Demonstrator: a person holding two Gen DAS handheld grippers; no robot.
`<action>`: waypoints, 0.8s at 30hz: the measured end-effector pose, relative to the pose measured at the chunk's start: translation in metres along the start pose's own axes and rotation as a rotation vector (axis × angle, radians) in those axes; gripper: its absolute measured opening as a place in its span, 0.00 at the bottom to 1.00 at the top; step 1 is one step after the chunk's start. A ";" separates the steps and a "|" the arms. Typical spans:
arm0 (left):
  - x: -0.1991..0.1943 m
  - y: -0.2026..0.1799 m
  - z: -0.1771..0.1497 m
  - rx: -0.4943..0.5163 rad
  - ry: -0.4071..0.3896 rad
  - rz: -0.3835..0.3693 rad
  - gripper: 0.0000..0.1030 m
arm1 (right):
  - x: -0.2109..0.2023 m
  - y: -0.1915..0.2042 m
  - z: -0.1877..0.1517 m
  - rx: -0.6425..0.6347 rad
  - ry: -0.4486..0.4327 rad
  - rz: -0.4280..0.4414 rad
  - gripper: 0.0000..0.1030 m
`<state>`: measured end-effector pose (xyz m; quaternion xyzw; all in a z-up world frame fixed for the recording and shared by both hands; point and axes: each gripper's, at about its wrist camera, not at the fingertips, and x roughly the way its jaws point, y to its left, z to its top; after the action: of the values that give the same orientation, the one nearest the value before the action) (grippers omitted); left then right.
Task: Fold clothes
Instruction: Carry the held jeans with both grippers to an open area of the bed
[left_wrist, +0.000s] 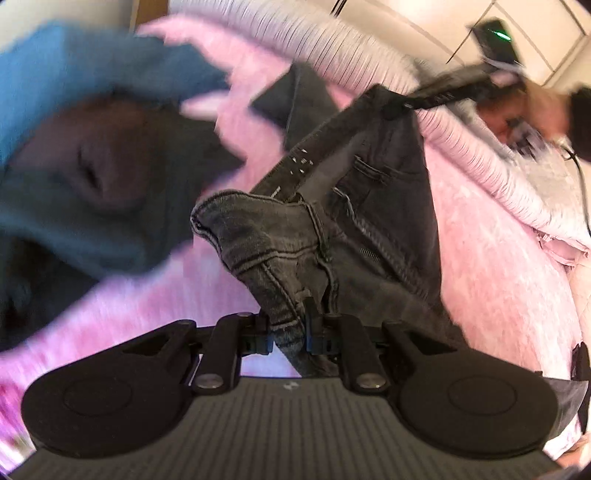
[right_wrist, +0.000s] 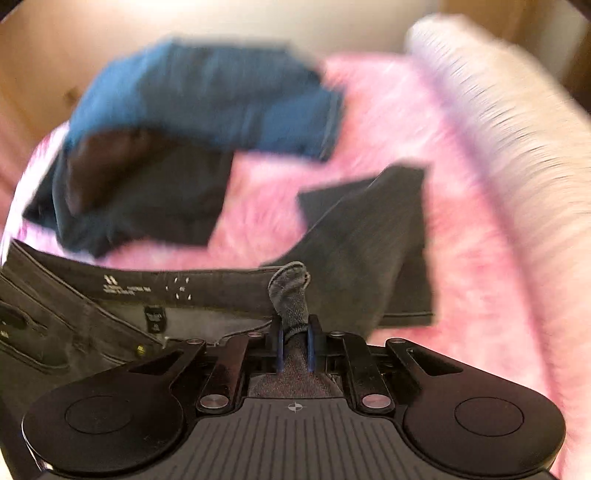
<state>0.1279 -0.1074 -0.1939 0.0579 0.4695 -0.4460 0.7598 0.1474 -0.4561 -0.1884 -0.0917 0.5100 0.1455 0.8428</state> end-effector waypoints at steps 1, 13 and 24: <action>-0.004 -0.002 0.005 0.013 -0.016 -0.002 0.11 | -0.024 0.008 -0.004 0.011 -0.045 -0.043 0.09; -0.166 -0.028 0.216 0.401 -0.508 0.057 0.10 | -0.291 0.125 0.009 0.240 -0.563 -0.437 0.09; -0.321 -0.146 0.386 0.772 -0.925 -0.010 0.09 | -0.475 0.233 0.026 0.263 -1.004 -0.611 0.09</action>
<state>0.2243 -0.1897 0.3137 0.1275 -0.1054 -0.5667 0.8071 -0.1177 -0.3009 0.2437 -0.0493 0.0139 -0.1420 0.9885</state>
